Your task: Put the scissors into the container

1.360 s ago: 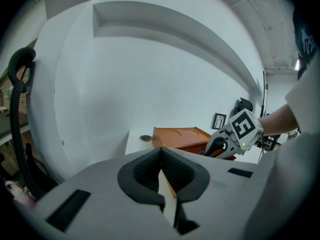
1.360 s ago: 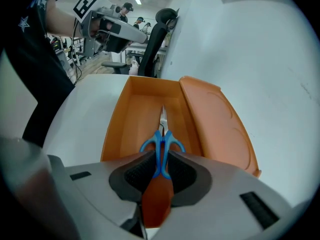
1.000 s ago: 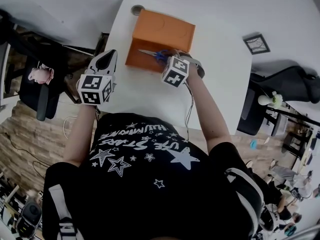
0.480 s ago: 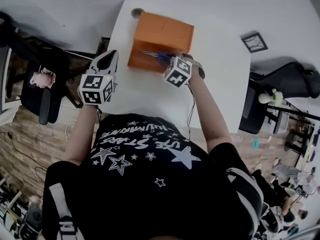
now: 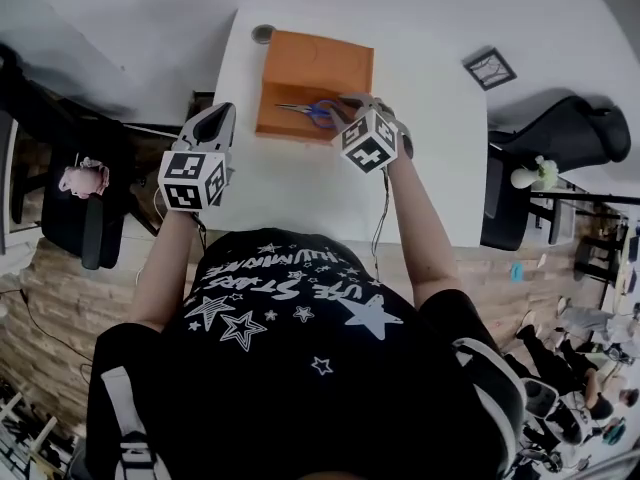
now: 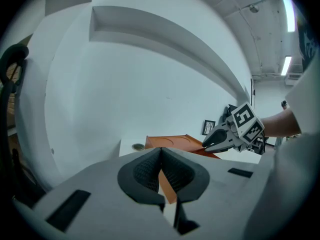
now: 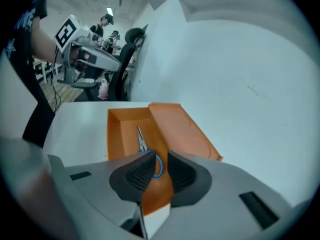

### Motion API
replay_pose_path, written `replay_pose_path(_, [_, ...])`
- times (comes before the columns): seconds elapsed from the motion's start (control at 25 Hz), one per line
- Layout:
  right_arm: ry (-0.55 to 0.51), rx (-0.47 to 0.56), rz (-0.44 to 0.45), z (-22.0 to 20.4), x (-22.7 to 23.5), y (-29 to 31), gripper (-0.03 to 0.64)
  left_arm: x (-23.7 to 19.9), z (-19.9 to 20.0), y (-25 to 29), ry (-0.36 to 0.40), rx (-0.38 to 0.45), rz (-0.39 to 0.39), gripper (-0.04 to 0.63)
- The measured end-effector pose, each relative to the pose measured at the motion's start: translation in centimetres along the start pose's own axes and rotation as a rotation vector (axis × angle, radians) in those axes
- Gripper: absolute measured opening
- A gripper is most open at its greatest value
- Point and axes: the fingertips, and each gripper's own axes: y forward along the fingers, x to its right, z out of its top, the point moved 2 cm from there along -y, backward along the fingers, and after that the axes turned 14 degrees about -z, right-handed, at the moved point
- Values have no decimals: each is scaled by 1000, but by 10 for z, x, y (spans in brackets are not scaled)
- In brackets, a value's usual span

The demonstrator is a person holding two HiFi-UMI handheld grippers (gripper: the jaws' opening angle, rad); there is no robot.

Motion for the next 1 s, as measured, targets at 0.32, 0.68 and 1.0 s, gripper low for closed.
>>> replay_pose_path(0.32, [246, 75, -159, 22, 10, -49, 81, 8, -1, -22, 17, 2, -96, 18])
replay_pose_path(0.68, [386, 69, -288, 34, -19, -106, 63, 17, -5, -64, 36, 11, -188, 18])
replay_pose_path(1.0, [467, 56, -361, 41, -55, -148, 57, 27, -10, -94, 53, 10, -266, 18])
